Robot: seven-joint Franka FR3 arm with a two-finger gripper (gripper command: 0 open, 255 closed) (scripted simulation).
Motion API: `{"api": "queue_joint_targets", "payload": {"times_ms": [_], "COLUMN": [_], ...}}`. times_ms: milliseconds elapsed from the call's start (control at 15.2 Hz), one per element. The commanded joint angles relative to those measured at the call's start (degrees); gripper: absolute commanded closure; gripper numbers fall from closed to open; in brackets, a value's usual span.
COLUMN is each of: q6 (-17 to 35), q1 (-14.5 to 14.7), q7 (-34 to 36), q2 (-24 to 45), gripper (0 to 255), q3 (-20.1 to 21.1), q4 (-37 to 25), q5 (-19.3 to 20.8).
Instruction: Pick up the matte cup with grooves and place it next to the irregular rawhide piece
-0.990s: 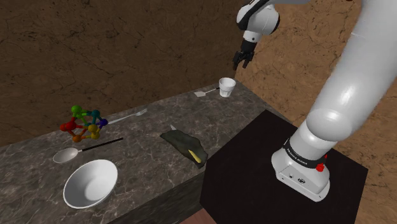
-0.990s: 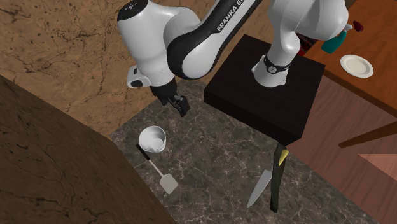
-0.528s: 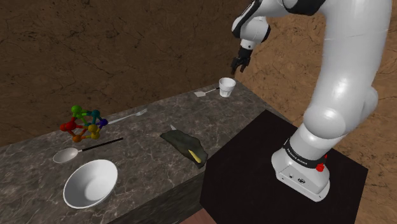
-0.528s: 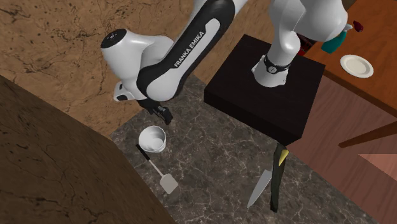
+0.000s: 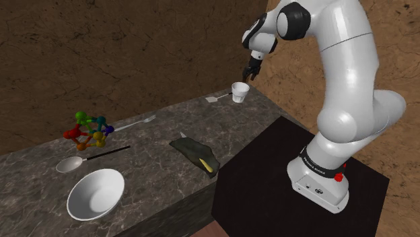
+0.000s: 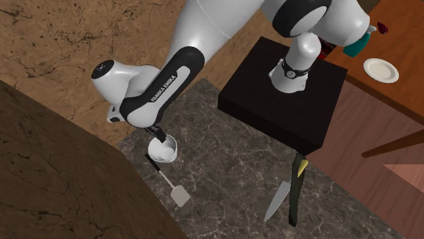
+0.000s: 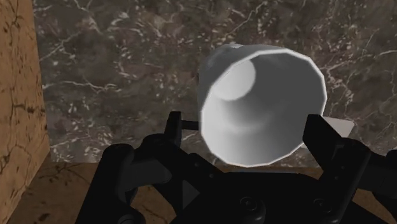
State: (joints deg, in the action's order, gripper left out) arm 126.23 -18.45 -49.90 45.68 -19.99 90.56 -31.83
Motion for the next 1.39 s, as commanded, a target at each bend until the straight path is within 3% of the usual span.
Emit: {"api": "queue_joint_targets", "payload": {"times_ms": [0, 132, 1122, 1188, 1320], "q6": [-0.98, -2.12, 0.84, 0.84, 0.84], "q1": [-1.81, -3.25, -3.37, -3.37, -3.37], "q7": [-0.21, -0.04, -0.42, -0.42, -0.42], "q2": [4.69, 8.50, 12.43, 12.43, 12.43], "gripper": [0, 0, 0, 255, 255], "q3": [0.80, 1.34, 2.58, 2.58, 2.58], "q4": [-5.56, -10.55, -11.66, -11.66, -11.67], "q5": [-0.51, -0.65, -1.76, -1.76, -1.76]}}
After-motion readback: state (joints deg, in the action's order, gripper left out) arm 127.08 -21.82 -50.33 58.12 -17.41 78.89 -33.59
